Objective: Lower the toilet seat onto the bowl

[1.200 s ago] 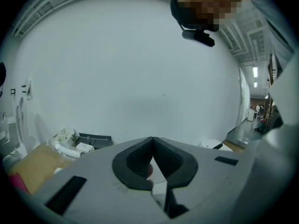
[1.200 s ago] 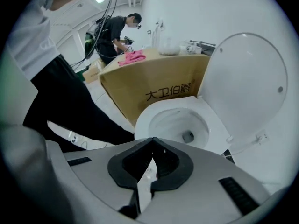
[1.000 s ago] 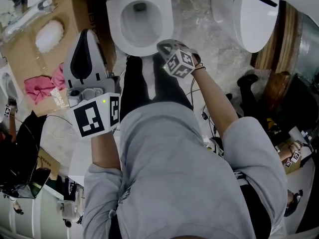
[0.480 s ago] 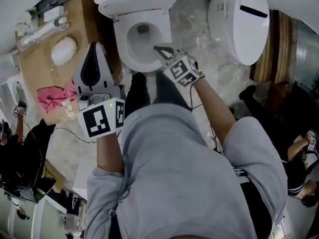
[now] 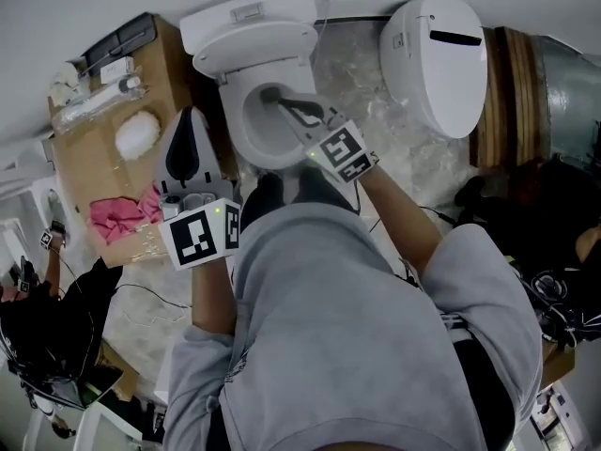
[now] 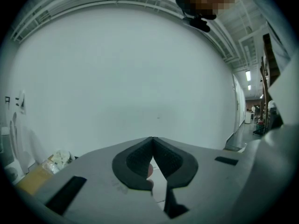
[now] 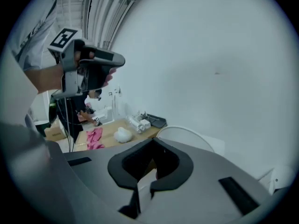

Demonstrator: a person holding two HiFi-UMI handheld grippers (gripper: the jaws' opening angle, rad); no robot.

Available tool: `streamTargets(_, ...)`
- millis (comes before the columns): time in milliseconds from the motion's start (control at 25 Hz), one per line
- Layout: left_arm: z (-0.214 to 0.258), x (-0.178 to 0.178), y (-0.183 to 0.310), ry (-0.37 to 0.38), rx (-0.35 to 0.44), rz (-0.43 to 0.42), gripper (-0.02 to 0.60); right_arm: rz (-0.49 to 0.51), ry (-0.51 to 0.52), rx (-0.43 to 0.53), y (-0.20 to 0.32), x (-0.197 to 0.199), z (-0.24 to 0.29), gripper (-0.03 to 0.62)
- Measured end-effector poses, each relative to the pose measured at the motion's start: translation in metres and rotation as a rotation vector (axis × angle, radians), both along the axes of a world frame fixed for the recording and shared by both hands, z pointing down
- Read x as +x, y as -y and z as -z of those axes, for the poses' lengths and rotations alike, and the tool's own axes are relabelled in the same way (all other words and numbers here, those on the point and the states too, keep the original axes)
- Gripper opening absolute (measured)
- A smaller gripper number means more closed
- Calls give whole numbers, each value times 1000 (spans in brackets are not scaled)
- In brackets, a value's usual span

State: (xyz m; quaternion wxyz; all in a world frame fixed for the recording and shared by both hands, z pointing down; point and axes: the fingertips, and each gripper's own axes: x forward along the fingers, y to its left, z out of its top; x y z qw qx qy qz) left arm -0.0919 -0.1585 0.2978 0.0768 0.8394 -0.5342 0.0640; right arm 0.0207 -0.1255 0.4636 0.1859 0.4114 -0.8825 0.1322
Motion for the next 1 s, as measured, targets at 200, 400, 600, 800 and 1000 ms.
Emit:
streamTargets(200,14,-3,1,-12,27,-6,0,-41,57,109,22,-1,62,-2)
streamTargets(400,26,-8,1,-23,56,-12,0,-103,109,221,39,6,120,-2)
streamTargets(600,37,-12,0,-37,81,-14,0,-160,161,336,47,12,177,-2)
streamTargets(800,48,-17,-4,-63,107,-5,0,-219,190,422,44,20,225,-2)
streamTargets(1000,59,-27,3,-85,133,11,0,-279,196,504,40,30,266,-2)
